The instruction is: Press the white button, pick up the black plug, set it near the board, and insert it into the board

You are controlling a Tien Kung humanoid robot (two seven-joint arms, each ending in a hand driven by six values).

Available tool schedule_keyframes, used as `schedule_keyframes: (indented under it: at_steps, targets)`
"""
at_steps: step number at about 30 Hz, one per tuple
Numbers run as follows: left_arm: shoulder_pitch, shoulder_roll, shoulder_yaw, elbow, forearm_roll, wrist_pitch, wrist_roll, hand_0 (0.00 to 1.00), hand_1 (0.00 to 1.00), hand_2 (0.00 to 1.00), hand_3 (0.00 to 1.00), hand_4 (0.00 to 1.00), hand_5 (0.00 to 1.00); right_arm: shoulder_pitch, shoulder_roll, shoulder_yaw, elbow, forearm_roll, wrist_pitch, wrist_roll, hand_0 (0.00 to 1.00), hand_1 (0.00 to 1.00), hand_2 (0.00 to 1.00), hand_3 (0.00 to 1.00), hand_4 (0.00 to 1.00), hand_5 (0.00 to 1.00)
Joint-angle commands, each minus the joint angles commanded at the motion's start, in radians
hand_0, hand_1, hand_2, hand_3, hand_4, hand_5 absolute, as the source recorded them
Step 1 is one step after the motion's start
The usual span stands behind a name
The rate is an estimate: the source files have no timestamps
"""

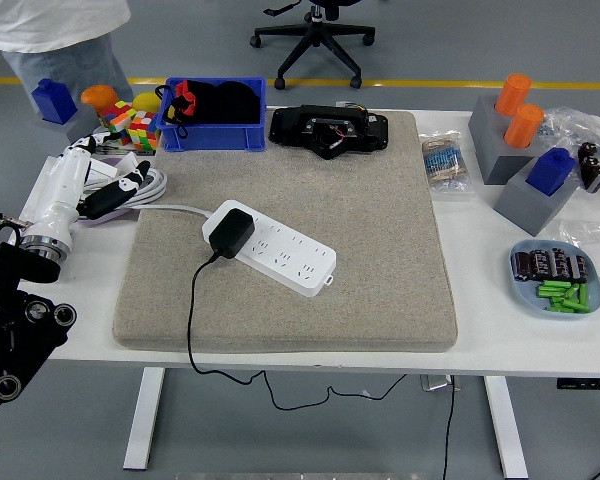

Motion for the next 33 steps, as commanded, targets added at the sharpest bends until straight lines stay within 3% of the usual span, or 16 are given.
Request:
schedule_keyframes:
  at_steps: [22,33]
  targets:
    - [0.051,-0.026,-0.187,-0.008,0.009,-0.007,0.01,0.998,0.982,0.92,0.854,0.795,0.619,-0.001,0.002,0.002,0.022,-0.005,0.002,-0.005,0.634,0.632,0.614,0.601,0.673,0.447]
    - [0.067,-0.033,-0.219,-0.02,0.007,-0.013,0.014,0.998,0.982,0.92,0.854,0.797,0.608,-0.009,0.008,0.013,0.019,-0.012,0.005,-0.01,0.634,0.633,0.616,0.6,0.674,0.448]
